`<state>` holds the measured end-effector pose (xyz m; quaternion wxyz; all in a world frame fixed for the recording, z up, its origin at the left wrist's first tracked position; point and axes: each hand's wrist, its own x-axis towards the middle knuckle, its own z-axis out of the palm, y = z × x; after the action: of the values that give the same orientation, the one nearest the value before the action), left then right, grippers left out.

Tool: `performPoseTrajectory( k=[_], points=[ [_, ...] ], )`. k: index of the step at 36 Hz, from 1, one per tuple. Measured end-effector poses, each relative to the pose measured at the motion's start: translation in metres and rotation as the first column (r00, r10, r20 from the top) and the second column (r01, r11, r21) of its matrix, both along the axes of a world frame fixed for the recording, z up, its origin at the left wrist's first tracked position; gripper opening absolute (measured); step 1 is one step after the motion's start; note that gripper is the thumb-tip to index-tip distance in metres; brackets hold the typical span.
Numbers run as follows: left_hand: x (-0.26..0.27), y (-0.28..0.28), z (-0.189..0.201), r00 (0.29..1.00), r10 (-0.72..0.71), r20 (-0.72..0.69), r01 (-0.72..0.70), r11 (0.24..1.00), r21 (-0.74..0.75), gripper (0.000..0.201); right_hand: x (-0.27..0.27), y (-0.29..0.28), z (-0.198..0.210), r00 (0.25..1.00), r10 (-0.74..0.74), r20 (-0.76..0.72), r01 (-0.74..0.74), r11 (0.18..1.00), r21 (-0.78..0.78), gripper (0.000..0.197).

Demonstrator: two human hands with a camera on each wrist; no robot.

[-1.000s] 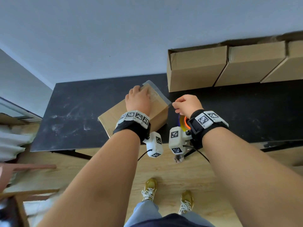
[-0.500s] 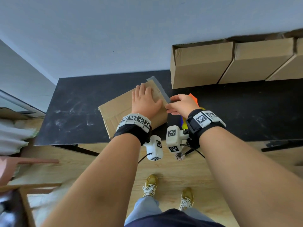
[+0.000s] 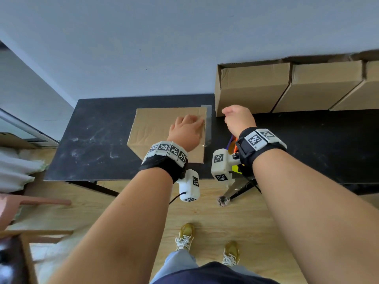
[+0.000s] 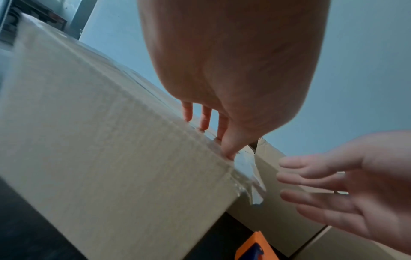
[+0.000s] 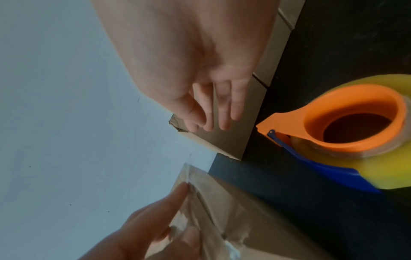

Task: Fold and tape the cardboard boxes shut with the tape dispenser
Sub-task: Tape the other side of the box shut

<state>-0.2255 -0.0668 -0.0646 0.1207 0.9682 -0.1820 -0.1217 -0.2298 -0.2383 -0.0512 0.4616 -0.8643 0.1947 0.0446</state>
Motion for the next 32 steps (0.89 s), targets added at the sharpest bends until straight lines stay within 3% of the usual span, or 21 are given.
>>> performPoseTrajectory(
  k=[5,8,12,17,21,28,32],
  points=[
    [-0.003,0.002,-0.005,0.999,-0.051,-0.011,0.049,0.993,-0.109,0.052,0.006,0.005,0.000,0.991,0.122,0.050,-0.117,0.989,-0.092,0.034],
    [-0.011,0.005,-0.008,0.997,0.044,0.058,-0.030,0.975,-0.222,0.049,0.012,0.010,-0.004,0.981,0.193,0.017,-0.187,0.969,-0.161,0.036],
    [-0.023,0.017,-0.016,0.940,0.226,0.256,-0.202,0.973,-0.115,0.046,0.020,0.020,-0.009,0.963,0.263,-0.064,-0.271,0.919,-0.288,0.040],
    [-0.032,0.030,-0.025,0.909,0.238,0.343,-0.214,0.971,-0.108,0.050,0.027,0.030,-0.009,0.967,0.225,-0.121,-0.255,0.882,-0.396,0.038],
    [-0.030,0.035,-0.024,0.916,0.229,0.329,-0.193,0.971,-0.140,0.048,0.027,0.034,-0.008,0.970,0.207,-0.125,-0.241,0.854,-0.461,0.034],
    [-0.015,0.052,-0.024,0.866,0.392,0.311,-0.350,0.919,-0.183,0.065,0.019,0.025,-0.004,0.980,0.154,-0.123,-0.187,0.924,-0.334,0.026],
    [-0.009,0.052,-0.019,0.815,0.571,0.096,-0.504,0.782,-0.367,0.048,0.016,0.026,-0.009,0.990,0.064,-0.127,-0.092,0.968,-0.234,0.023]
  ],
)
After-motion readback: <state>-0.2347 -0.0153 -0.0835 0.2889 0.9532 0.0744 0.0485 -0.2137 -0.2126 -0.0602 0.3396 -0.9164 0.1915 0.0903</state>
